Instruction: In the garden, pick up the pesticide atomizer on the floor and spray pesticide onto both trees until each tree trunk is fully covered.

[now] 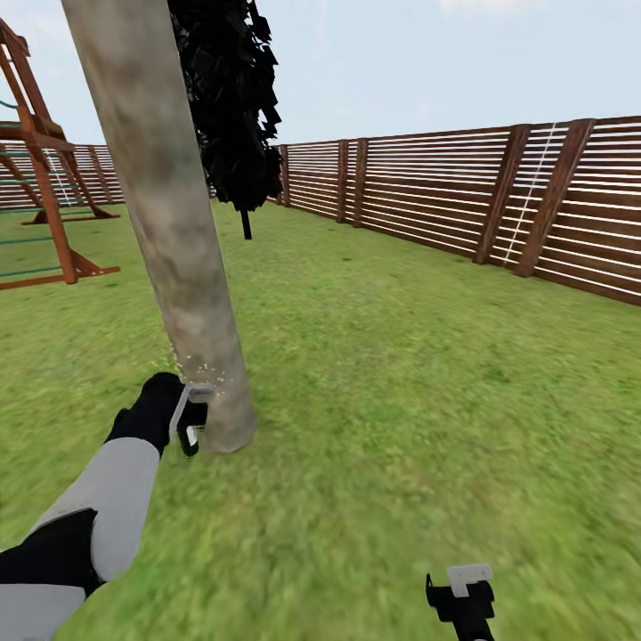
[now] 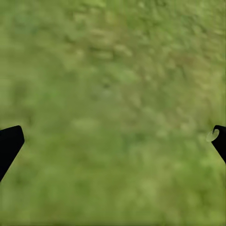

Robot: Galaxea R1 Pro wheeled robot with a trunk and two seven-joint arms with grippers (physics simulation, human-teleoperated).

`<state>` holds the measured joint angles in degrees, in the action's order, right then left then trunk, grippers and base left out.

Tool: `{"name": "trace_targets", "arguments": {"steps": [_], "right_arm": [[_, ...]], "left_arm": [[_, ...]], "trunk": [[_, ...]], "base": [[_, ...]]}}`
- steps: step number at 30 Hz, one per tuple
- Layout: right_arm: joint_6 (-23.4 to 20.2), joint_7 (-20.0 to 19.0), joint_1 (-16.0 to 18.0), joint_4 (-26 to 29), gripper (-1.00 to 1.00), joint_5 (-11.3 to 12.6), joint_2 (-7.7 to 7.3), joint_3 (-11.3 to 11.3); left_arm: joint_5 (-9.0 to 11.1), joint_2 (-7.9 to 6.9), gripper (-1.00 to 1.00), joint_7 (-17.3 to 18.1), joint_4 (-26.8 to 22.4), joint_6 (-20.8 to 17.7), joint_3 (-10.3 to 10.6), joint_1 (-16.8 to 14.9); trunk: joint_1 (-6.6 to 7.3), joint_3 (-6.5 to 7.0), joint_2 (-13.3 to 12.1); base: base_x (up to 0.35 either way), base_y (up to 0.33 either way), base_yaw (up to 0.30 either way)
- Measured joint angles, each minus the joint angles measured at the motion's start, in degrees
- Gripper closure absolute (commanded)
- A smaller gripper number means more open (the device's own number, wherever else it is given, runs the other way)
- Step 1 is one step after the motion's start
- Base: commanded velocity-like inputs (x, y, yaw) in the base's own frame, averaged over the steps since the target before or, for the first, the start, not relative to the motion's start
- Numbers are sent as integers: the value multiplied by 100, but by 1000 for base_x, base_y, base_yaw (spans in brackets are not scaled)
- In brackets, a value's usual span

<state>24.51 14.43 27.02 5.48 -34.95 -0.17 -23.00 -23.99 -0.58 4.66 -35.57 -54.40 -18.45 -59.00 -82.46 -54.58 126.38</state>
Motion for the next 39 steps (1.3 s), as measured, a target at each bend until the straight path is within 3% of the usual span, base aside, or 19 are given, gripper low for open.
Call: {"name": "trace_targets", "arguments": {"steps": [1,2,5,6,8,10,12,23,39], "right_arm": [[0,1,0,-1,-100,1,-2,0],[0,0,0,-2,-100,1,0,0],[0,-1,0,4,-100,4,0,0],[0,-1,0,4,-100,4,0,0],[0,1,0,6,-100,5,0,0],[0,3,0,6,-100,5,0,1],[0,2,0,5,-100,4,0,4],[0,11,0,8,-100,4,0,1],[0,2,1,7,-100,4,0,2]], "left_arm": [[-12,9,100,2,-47,-82,0,-104],[-79,-93,100,8,-85,-166,2,-234],[-117,-603,100,43,-68,-182,-4,-245],[-61,-678,100,51,-59,-183,1,-235],[4,-665,100,52,-68,-187,64,-217],[8,-621,100,51,-88,-186,332,-208],[6,-605,100,51,-92,-192,443,-212],[5,-478,100,49,-92,-192,479,-187],[6,-475,100,35,-94,-194,476,-186]], "trunk": [[0,0,0],[0,1,0],[0,-1,0],[0,-1,0],[0,-1,0],[1,0,0],[2,0,0],[-1,0,-1],[1,0,0]], "base": [[0,0,0],[0,0,0],[0,0,6],[0,0,173],[28,-28,240],[136,-148,192],[176,-204,36],[1,-262,2],[97,-274,23]]}}
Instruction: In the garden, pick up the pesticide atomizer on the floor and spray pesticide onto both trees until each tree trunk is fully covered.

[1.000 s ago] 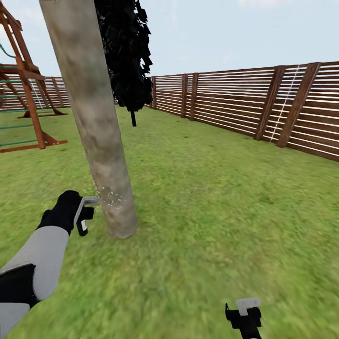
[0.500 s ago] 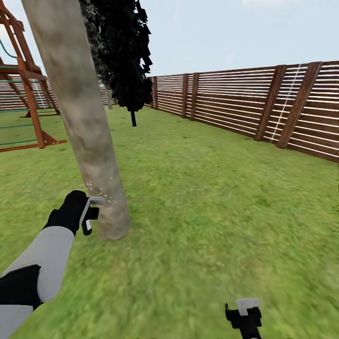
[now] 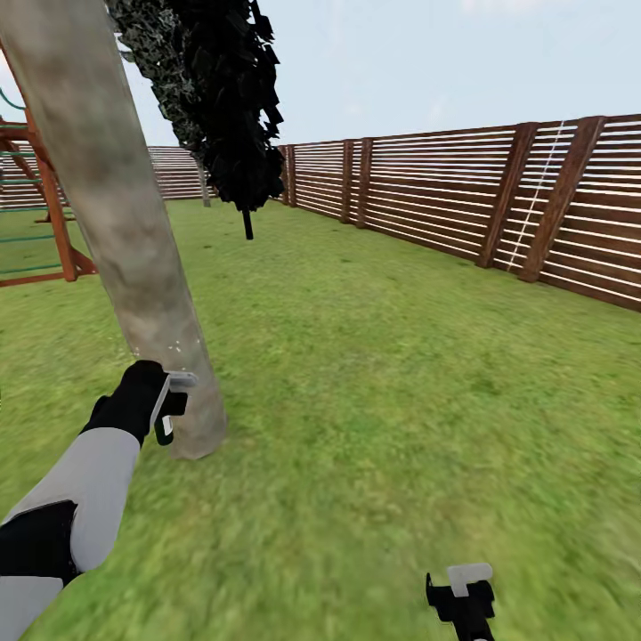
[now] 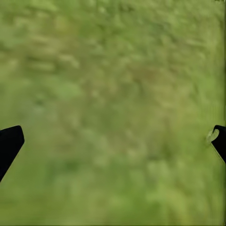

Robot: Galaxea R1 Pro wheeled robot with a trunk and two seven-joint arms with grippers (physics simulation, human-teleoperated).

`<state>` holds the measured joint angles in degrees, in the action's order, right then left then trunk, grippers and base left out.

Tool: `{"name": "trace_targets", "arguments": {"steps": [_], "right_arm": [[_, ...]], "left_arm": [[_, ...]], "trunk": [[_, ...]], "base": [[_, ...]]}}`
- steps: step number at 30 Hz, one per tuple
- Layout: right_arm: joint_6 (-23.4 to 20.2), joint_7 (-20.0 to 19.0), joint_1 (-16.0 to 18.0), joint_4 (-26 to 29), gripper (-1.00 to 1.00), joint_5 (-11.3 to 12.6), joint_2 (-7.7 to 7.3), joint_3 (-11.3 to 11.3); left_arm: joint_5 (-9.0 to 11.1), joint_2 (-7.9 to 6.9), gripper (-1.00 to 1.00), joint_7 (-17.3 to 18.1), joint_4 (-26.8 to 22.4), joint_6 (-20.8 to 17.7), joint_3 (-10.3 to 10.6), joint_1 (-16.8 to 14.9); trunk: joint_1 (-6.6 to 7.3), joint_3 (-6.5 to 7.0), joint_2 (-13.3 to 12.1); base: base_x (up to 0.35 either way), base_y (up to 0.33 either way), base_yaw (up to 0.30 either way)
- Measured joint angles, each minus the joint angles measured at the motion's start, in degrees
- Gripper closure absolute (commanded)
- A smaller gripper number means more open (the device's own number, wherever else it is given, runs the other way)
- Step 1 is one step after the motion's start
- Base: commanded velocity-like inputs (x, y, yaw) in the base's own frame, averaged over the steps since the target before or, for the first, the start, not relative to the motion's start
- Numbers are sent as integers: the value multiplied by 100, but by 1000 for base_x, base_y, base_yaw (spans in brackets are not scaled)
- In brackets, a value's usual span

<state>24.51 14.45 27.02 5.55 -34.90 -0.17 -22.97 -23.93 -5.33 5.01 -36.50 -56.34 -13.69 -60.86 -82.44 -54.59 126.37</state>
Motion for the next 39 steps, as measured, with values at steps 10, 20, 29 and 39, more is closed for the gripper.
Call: {"name": "trace_targets", "arguments": {"steps": [10,20,29,39], "right_arm": [[0,0,0,-8,-100,0,0,6],[0,0,-1,-6,-100,0,0,3],[0,0,0,-7,-100,0,0,5],[0,-1,-1,-8,-100,0,0,6]], "left_arm": [[-24,-15,100,0,-1,0,6,9],[-3,181,100,-16,66,34,7,96],[15,-384,100,6,73,45,0,249],[26,-208,100,0,13,54,-1,263]], "trunk": [[0,0,0],[-1,0,0],[-1,0,0],[1,0,0]], "base": [[146,-271,269],[93,-271,105],[23,-276,95],[199,-230,164]]}}
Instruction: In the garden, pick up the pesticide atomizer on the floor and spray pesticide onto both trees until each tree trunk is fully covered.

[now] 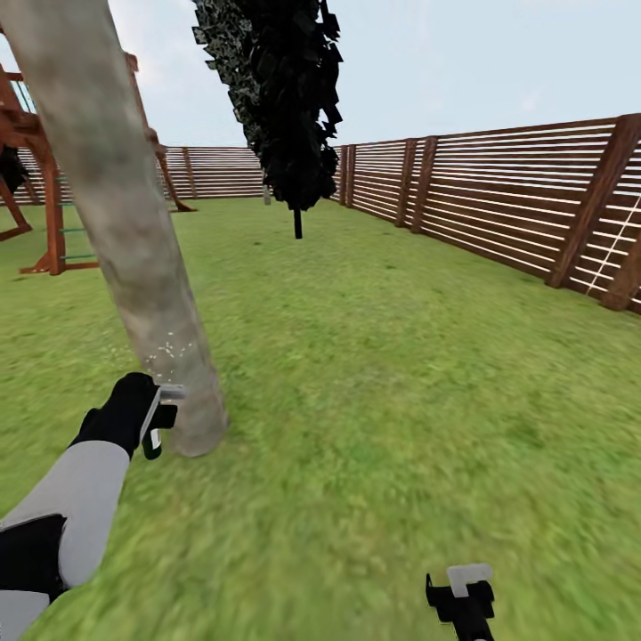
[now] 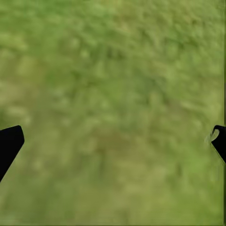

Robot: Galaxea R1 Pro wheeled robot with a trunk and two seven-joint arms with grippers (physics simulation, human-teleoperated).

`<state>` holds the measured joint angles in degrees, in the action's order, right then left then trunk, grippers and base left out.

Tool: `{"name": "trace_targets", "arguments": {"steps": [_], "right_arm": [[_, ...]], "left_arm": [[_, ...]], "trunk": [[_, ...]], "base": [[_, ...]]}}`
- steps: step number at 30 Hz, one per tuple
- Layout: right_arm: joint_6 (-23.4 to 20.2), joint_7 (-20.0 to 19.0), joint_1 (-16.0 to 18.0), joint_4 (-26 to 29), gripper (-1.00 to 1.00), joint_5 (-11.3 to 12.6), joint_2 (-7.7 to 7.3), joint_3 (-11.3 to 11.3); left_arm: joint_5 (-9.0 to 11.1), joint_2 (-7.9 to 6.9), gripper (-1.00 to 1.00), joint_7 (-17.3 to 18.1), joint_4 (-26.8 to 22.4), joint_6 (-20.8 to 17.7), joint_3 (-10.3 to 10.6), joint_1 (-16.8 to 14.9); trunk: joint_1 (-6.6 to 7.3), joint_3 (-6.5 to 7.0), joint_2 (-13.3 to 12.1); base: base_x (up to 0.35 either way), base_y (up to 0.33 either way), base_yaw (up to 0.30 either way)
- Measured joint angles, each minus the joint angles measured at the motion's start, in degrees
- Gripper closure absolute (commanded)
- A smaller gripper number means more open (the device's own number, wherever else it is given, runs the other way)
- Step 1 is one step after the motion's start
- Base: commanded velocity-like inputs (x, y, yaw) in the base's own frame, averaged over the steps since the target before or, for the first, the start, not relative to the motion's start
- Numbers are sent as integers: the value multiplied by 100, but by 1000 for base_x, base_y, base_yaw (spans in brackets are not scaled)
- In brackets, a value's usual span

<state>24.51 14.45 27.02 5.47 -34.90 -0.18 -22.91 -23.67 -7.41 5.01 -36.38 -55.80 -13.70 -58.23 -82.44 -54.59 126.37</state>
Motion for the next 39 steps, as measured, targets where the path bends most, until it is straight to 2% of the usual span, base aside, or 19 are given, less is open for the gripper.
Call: {"name": "trace_targets", "arguments": {"steps": [5,9,13,16,22,23,26,28,30,33,35,39], "right_arm": [[0,0,0,0,-100,0,0,0],[0,0,1,-1,-100,0,0,0],[0,0,1,-1,-100,0,0,0],[0,0,1,-1,-100,0,0,0],[0,2,0,0,-100,-3,0,0],[0,2,0,0,-100,-6,0,0],[0,1,0,0,-100,-2,0,-1],[0,0,0,0,-100,-3,0,0],[0,-1,0,0,-100,-1,0,-1],[0,-1,0,0,-100,0,0,0],[0,-1,1,-1,-100,0,0,-1],[0,-2,0,-1,-100,0,0,-2]], "left_arm": [[-5,16,100,3,48,1,-7,0],[-10,29,100,13,66,8,-17,19],[-69,-89,100,9,58,35,-45,203],[-11,-170,100,18,72,54,-40,344],[45,99,100,20,73,62,-39,369],[7,107,100,24,70,62,-44,369],[-57,-18,100,26,74,68,-62,375],[-69,-185,100,23,74,123,-79,416],[-10,-231,100,24,70,168,-86,441],[38,-137,100,4,71,182,-92,447],[45,3,100,-6,36,181,-101,449],[3,30,100,2,8,182,-100,448]], "trunk": [[-2,0,0],[-3,0,0],[-5,-1,-1],[-4,0,0],[0,0,0],[0,0,0],[0,0,0],[0,0,0],[1,0,0],[1,0,0],[1,0,0],[-1,0,0]], "base": [[80,-257,26],[-70,-271,241],[-199,-237,276],[-143,-242,277],[130,-257,67],[192,-237,2],[213,-221,0],[244,-191,0],[277,-149,0],[288,-132,53],[260,-116,236],[160,-73,271]]}}
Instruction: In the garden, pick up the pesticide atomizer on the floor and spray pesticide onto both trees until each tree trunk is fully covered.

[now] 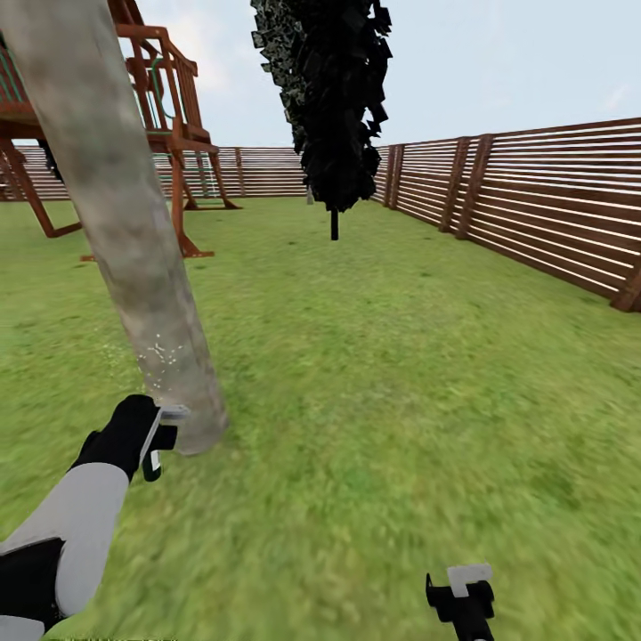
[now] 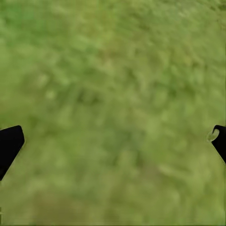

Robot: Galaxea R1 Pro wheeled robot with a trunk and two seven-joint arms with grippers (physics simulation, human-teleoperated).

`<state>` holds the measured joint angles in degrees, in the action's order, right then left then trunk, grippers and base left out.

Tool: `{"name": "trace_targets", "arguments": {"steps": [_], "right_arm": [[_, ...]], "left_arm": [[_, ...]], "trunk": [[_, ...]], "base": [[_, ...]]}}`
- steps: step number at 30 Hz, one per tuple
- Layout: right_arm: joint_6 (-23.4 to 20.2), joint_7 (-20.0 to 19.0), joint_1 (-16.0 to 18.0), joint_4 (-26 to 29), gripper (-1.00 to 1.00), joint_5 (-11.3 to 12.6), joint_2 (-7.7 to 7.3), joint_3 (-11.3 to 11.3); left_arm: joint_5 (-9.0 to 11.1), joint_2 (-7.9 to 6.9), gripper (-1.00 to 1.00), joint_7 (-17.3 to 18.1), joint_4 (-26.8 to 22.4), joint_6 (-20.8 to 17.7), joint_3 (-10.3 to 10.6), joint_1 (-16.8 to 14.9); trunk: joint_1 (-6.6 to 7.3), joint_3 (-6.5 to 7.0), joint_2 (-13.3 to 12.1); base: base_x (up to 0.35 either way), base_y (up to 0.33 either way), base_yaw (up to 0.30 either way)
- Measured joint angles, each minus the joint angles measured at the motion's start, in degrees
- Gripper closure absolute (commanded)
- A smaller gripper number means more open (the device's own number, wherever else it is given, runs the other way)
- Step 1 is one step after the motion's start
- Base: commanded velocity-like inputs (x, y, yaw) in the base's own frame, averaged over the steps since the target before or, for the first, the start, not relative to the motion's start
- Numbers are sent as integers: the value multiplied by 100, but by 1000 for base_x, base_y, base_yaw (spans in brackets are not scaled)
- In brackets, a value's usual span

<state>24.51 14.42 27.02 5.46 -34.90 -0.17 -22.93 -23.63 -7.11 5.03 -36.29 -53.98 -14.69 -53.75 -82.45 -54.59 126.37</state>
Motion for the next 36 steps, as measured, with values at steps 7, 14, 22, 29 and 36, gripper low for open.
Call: {"name": "trace_targets", "arguments": {"steps": [7,14,22,29,36], "right_arm": [[0,4,0,1,-100,0,0,2],[0,11,-1,1,-100,0,-1,-6],[0,4,0,1,-100,0,0,-2],[0,11,1,0,-100,0,0,1],[0,3,0,0,-100,0,0,-1]], "left_arm": [[4,0,100,2,68,13,18,106],[-7,10,100,-34,18,39,2,133],[-48,-125,100,-50,5,50,-10,212],[3,-181,100,-68,41,480,-34,344],[-15,-207,100,-60,-13,492,-449,343]], "trunk": [[0,0,0],[0,0,0],[0,0,0],[0,0,0],[0,0,0]], "base": [[71,-144,129],[130,-254,1],[137,-254,0],[140,-254,191],[144,-102,277]]}}
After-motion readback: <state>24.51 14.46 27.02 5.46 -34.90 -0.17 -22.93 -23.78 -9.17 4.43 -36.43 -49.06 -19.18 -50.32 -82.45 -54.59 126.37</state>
